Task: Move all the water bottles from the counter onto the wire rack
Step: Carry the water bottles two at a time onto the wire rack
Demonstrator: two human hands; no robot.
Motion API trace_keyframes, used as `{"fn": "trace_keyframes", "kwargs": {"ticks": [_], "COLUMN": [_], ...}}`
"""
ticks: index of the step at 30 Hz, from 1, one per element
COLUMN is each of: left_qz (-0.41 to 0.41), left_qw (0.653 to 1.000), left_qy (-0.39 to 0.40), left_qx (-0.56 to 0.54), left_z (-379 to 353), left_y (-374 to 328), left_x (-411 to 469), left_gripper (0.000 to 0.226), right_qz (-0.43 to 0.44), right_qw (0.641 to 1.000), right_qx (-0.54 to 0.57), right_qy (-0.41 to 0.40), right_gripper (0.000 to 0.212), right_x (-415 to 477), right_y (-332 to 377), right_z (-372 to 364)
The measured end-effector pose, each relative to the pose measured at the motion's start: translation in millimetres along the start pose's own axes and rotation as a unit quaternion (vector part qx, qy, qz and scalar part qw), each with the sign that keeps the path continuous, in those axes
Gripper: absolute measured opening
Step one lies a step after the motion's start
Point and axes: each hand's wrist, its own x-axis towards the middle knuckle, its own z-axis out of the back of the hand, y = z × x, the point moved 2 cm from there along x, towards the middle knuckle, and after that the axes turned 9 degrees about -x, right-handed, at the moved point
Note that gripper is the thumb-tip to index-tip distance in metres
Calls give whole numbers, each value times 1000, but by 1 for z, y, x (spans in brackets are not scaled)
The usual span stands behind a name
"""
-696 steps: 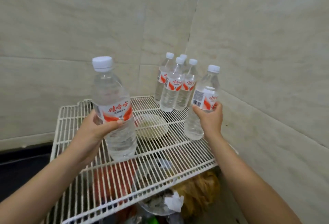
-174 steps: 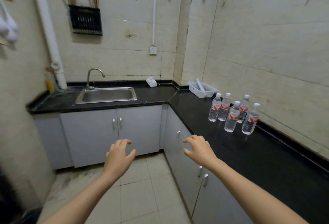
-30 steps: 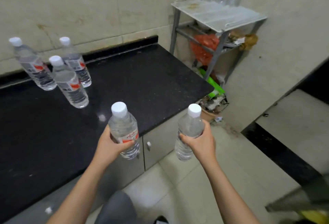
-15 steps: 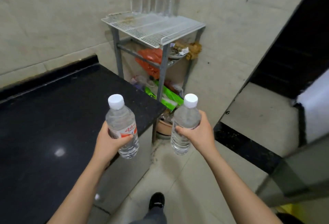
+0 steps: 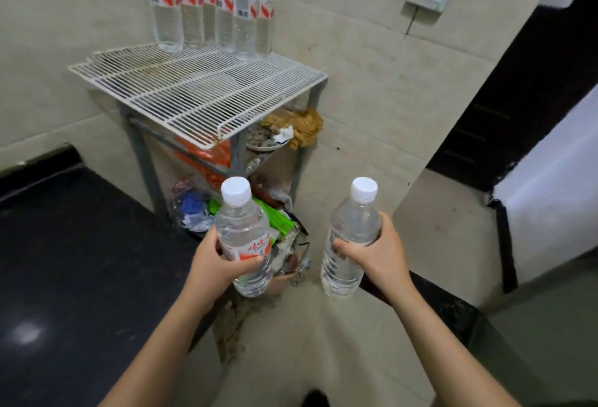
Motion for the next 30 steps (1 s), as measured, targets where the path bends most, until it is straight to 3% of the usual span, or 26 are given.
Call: {"fn": "trace_keyframes", "kwargs": {"ticks": [6,10,14,19,25,30], "left_qz": [-26,-71,-112,-119,-177,-237], "left_qw": [995,977,937,856,794,771], "left_qy": [-86,-186,-319,-473,-540,-555], "left_qx": [37,73,93,174,216,201], "left_z": [2,3,-14,-40,-46,-34], "left_y": [-16,-44,-67,-85,-118,-150], "left_x": [46,71,88,94,113,138], "left_gripper": [60,62,53,58,50,52], "right_qz": [74,153,248,283,275,252], "right_qw": [993,975,944,922,913,918], "right_qx": [26,53,110,160,249,294], "right_qy": [84,152,187,208,167,85], "right_gripper": [55,61,56,57,51,63], "right_x": [93,159,213,279,335,359], "right_y": [24,55,88,111,146,170], "right_z": [-25,-43,-40,-31,-31,-32]}}
